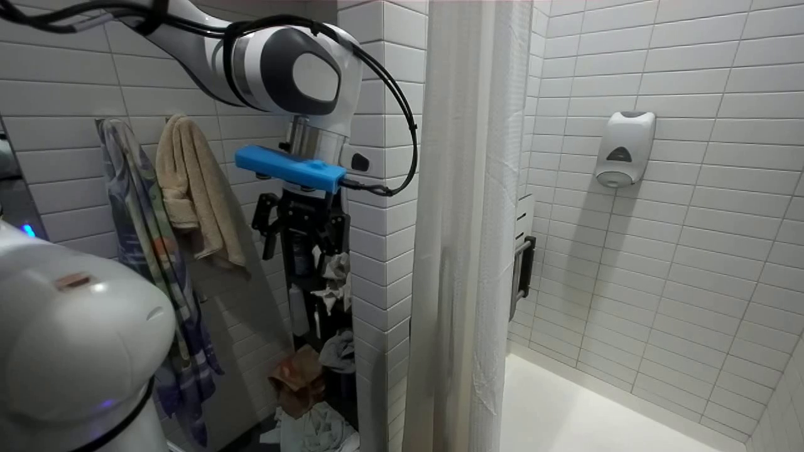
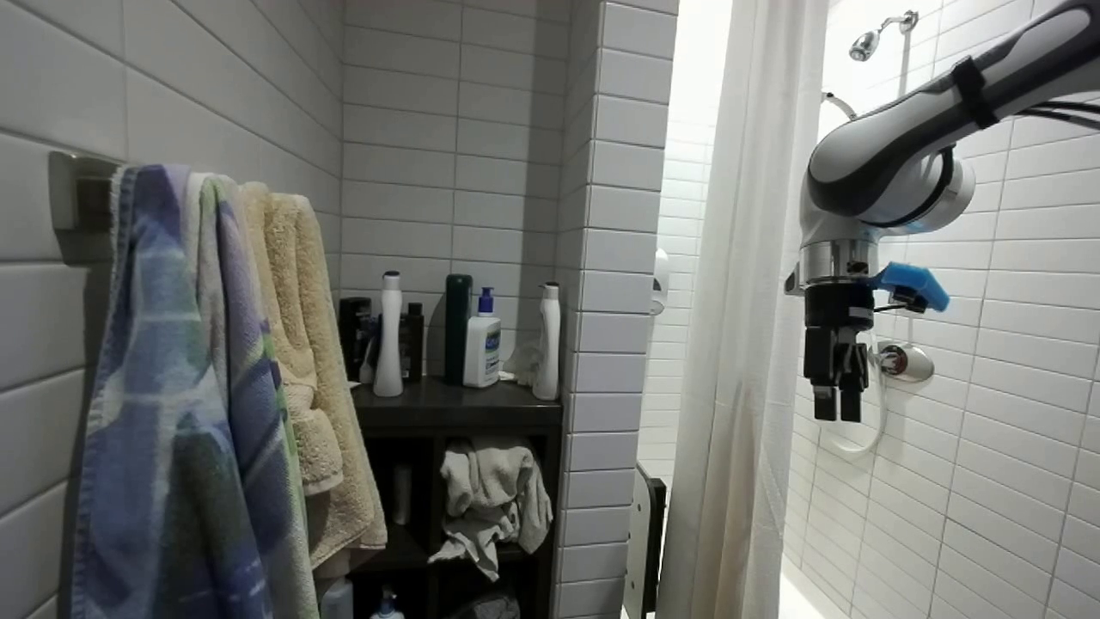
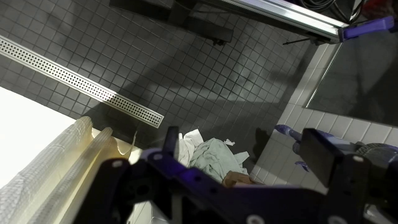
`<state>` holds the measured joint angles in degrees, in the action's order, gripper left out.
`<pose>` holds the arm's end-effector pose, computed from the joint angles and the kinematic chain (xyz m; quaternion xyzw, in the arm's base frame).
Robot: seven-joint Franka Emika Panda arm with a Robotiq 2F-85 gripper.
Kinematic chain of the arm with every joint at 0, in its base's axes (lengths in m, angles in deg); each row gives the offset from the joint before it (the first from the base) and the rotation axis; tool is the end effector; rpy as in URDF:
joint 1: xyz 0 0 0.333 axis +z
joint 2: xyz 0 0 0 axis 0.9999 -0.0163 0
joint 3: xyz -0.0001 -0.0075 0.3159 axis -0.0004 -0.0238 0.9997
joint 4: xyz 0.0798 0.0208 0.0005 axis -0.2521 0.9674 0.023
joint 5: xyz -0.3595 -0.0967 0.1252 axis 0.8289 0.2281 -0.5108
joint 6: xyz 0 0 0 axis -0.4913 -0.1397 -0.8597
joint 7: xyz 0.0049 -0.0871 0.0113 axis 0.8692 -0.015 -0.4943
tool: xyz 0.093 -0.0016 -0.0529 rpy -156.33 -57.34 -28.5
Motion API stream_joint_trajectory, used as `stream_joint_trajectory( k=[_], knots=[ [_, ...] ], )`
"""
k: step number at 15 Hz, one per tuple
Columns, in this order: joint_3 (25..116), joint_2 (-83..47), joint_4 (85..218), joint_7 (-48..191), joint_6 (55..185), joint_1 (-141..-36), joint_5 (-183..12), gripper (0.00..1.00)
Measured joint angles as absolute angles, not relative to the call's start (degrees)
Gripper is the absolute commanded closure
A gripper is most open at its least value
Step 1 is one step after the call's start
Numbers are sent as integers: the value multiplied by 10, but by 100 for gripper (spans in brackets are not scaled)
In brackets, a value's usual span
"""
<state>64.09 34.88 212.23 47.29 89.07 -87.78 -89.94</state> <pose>0.3165 -0.0451 0.4078 -0.9838 -0.1104 0.1053 0.0940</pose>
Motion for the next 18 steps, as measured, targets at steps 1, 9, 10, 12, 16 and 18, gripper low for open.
stream_joint_trajectory(
  k=[1, 9, 10, 12, 16, 18],
  knots=[
    [642, 349, 2122, 473, 891, -878, -899, 0],
    [673, 350, 2120, 478, 895, -868, -924, 0],
    [678, 350, 2120, 481, 898, -865, -935, 0],
    [689, 350, 2119, 488, 905, -856, -960, 0],
    [710, 350, 2113, 504, 930, -833, -1010, 0],
    [721, 350, 2109, 509, 950, -820, -1035, 0]
  ],
)
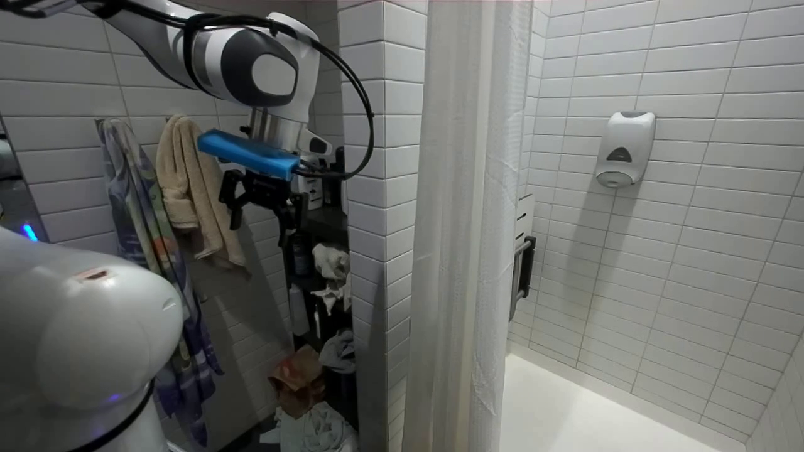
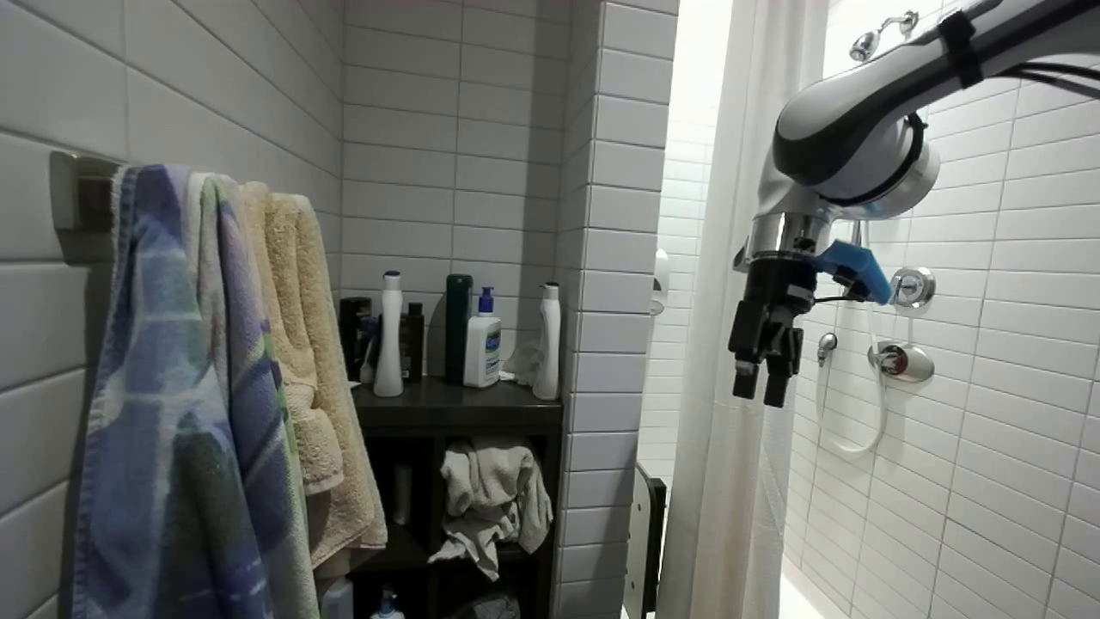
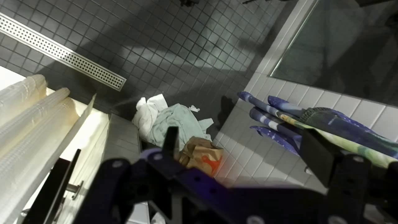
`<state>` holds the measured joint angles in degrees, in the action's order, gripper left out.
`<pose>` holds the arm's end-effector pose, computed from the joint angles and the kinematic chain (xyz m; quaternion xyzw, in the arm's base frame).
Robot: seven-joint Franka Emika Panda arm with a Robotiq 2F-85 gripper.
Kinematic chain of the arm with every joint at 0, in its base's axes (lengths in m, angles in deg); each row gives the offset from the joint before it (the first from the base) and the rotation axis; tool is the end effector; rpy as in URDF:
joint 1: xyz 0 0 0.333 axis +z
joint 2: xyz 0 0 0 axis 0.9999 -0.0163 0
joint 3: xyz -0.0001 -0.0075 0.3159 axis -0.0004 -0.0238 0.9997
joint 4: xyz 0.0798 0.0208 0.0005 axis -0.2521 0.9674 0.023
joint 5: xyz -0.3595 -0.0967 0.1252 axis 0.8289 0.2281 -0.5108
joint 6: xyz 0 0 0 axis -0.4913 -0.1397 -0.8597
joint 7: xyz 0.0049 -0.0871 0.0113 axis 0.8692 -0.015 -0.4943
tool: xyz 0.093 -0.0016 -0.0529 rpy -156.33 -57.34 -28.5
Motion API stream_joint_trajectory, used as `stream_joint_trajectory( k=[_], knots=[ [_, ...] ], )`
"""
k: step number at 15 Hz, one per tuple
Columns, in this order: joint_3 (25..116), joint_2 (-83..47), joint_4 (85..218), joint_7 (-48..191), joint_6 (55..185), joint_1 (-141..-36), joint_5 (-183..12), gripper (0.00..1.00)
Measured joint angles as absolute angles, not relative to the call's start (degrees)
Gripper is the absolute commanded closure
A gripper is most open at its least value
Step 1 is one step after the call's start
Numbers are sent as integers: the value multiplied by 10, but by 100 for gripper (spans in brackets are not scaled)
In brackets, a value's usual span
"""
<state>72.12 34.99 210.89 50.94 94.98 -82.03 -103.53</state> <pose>0.3347 0.0468 0.4311 -0.9802 -0.1330 0.0435 0.1399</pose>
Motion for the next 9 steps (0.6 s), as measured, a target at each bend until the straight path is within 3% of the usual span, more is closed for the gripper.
stream_joint_trajectory(
  k=[9],
  knots=[
    [766, 346, 2081, 519, 1062, -756, -1144, 0]
  ],
)
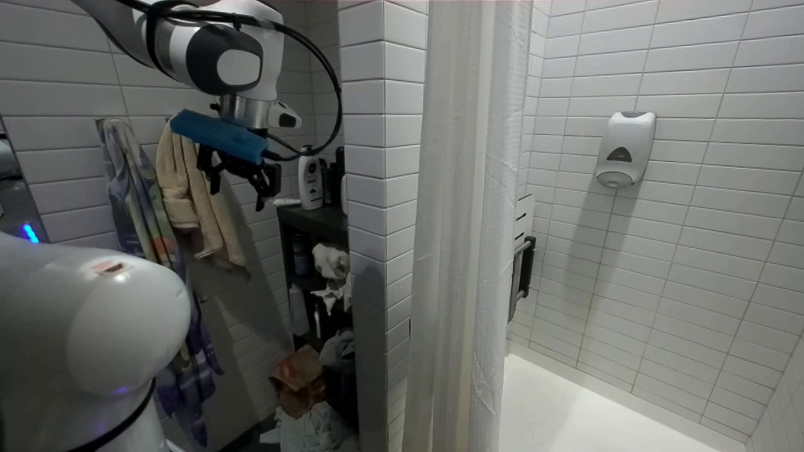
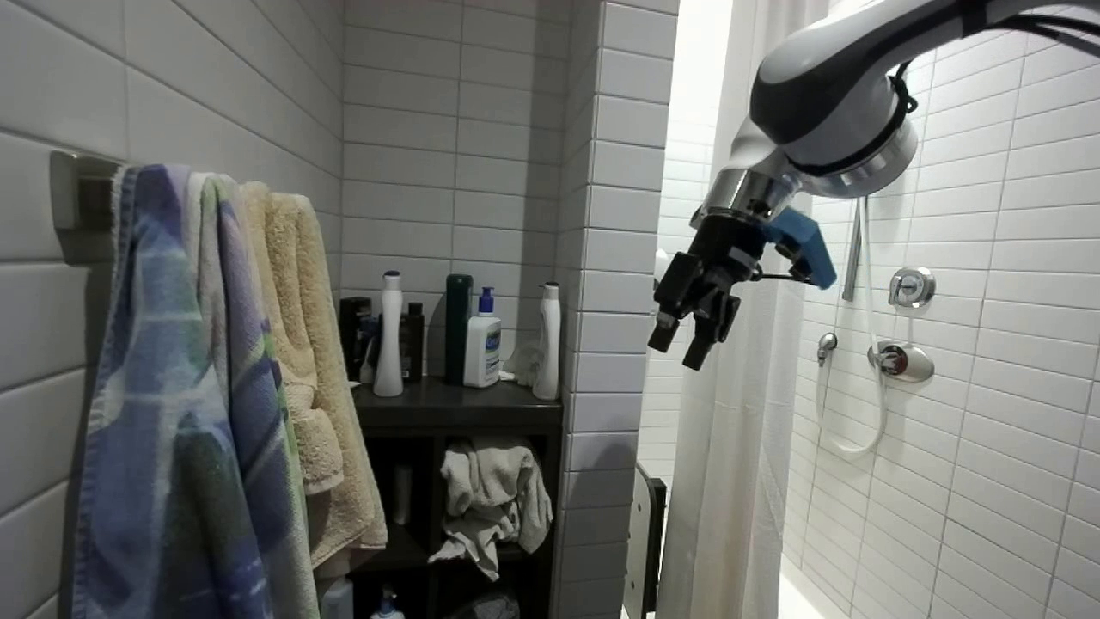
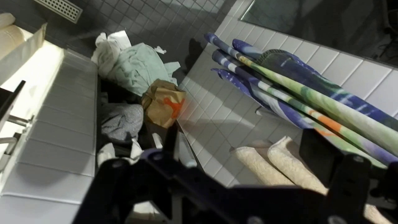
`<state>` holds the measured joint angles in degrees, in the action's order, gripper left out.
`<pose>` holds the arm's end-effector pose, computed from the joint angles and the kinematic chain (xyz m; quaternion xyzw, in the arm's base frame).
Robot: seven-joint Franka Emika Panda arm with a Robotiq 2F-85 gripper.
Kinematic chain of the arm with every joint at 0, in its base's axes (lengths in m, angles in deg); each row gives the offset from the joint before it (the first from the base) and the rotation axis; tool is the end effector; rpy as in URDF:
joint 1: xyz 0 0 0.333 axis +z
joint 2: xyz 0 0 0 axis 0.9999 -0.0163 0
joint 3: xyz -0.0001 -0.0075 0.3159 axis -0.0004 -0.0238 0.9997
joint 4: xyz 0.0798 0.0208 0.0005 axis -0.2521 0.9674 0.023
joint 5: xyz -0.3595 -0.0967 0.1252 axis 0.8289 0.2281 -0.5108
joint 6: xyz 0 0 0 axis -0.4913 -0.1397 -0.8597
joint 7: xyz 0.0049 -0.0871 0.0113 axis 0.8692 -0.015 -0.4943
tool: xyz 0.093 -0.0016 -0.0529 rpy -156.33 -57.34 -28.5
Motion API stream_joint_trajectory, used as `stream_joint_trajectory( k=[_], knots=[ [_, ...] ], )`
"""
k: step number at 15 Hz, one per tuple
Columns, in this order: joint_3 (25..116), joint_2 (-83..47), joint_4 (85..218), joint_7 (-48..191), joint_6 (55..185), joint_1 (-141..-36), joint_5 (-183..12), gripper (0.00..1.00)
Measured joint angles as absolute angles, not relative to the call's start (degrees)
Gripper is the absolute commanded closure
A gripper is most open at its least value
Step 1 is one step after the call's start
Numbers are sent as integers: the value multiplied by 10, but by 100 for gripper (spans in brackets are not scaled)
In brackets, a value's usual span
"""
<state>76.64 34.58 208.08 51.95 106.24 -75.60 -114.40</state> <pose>0.3501 0.1202 0.4704 -0.9669 -0.1568 -0.0619 0.1913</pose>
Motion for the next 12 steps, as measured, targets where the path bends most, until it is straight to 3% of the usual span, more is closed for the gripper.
stream_joint_trajectory(
  k=[12],
  knots=[
    [823, 267, 1993, 519, 1154, -677, -1173, 0]
  ],
)
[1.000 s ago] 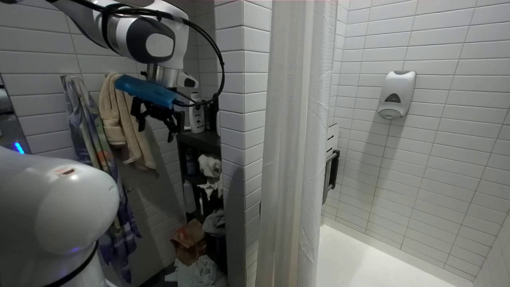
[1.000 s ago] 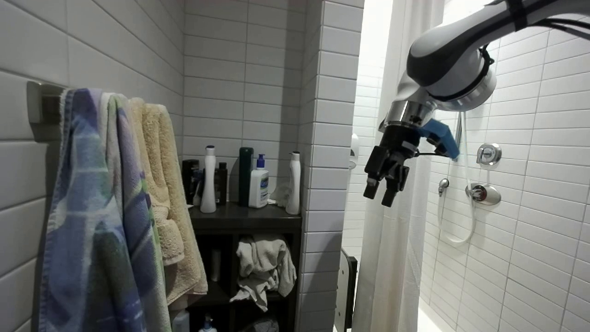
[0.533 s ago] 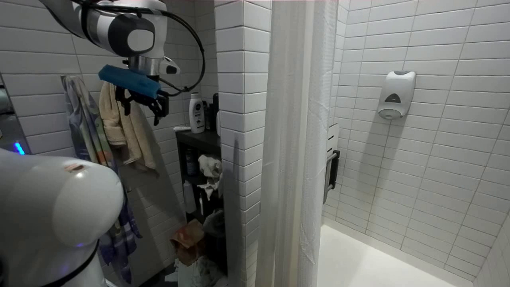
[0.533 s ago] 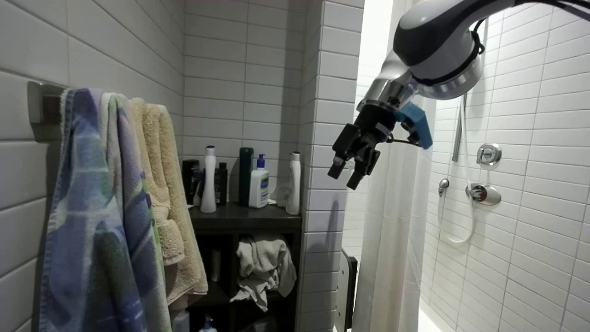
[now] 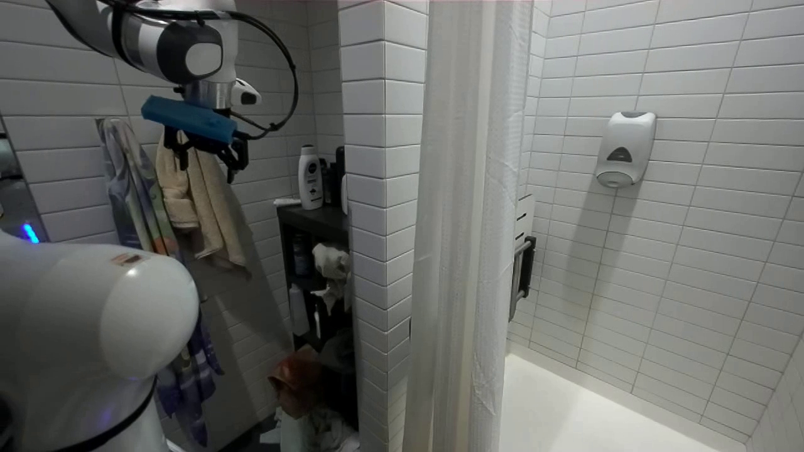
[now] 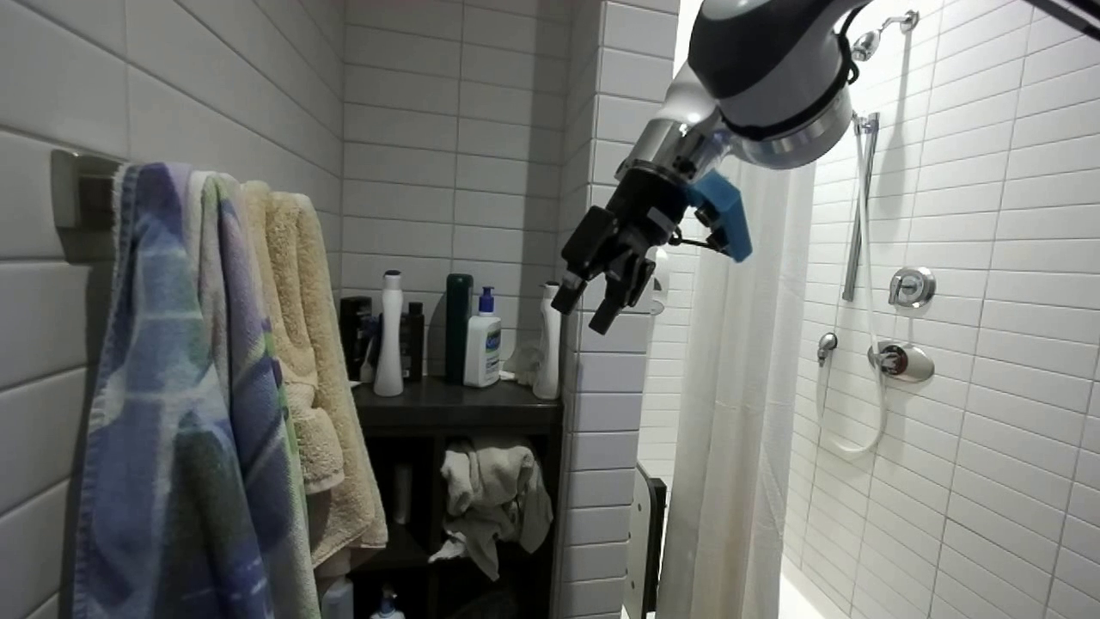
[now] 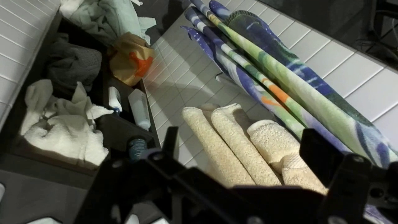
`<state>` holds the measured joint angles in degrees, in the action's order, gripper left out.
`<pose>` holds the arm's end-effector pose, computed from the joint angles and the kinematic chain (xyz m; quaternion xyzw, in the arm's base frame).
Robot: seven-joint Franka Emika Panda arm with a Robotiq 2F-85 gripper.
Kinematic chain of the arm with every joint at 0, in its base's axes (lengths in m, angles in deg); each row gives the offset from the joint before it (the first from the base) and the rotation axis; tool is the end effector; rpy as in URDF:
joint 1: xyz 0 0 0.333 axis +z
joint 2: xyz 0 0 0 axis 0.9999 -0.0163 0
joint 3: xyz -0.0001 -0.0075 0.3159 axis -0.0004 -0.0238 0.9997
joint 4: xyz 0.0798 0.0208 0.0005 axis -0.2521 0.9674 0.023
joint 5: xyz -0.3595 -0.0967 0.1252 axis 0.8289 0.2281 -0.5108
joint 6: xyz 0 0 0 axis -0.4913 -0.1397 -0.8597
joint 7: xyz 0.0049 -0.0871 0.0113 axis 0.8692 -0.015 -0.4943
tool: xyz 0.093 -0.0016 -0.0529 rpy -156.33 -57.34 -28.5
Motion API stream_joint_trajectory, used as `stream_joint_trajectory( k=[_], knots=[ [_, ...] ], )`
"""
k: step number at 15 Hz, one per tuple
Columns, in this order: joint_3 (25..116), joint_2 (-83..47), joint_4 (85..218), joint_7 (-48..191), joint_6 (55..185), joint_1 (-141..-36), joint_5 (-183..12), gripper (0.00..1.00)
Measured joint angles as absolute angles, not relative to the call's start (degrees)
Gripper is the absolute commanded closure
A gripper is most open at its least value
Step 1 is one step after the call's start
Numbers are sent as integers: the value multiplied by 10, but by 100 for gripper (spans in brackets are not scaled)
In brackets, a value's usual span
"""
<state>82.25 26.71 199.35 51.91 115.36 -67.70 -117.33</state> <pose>0.3659 0.2236 0.5048 -0.9417 -0.2400 -0.1248 0.2002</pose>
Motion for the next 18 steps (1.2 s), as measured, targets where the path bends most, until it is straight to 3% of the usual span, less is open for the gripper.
stream_joint_trajectory(
  k=[18],
  knots=[
    [867, 161, 1903, 519, 1274, -641, -1177, 0]
  ],
)
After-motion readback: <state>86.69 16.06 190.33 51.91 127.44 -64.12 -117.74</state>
